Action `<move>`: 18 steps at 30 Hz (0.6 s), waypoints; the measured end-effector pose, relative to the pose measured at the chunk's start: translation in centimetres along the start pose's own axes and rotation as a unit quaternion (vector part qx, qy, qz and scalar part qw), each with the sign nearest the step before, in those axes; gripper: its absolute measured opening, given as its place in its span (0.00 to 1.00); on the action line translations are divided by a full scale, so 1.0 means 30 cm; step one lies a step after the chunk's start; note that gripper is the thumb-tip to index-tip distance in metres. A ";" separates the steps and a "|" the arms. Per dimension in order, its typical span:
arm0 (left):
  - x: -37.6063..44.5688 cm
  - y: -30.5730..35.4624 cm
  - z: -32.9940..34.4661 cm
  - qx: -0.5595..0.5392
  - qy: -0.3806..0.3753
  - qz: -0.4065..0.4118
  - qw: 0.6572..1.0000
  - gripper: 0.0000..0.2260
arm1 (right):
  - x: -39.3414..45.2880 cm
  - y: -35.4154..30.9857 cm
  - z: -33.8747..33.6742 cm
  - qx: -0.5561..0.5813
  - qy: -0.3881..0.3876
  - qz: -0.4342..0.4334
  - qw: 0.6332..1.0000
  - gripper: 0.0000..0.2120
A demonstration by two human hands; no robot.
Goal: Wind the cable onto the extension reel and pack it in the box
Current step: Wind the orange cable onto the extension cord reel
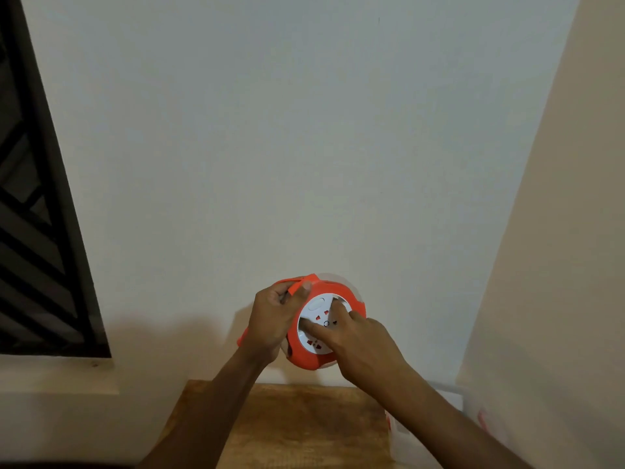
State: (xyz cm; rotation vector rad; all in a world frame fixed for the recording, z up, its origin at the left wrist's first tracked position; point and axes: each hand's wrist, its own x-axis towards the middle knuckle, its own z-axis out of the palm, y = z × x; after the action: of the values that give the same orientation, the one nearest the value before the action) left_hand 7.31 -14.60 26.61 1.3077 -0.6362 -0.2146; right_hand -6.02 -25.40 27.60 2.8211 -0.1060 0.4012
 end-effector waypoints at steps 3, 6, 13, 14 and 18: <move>0.004 -0.006 -0.002 0.003 -0.002 -0.004 1.000 0.12 | 0.019 0.013 0.001 -0.048 -0.005 -0.021 0.999 0.32; 0.007 0.001 -0.010 -0.004 -0.007 -0.007 1.000 0.12 | 0.027 0.023 -0.009 -0.103 0.000 -0.054 0.993 0.33; 0.006 -0.014 -0.009 -0.008 -0.021 -0.024 0.999 0.14 | 0.032 0.046 0.004 -0.183 0.014 -0.106 0.977 0.38; 0.007 -0.013 -0.008 -0.004 -0.023 -0.021 0.999 0.14 | 0.032 0.043 0.007 -0.187 0.021 -0.104 0.977 0.38; 0.011 -0.011 0.000 -0.017 -0.005 -0.017 1.000 0.11 | 0.031 0.025 0.024 -0.169 0.055 -0.071 0.982 0.36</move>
State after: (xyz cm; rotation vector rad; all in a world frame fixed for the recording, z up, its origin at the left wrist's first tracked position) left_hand 7.65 -14.86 26.42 1.2860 -0.6176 -0.2591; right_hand -5.01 -26.35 27.40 2.4490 0.0458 0.4577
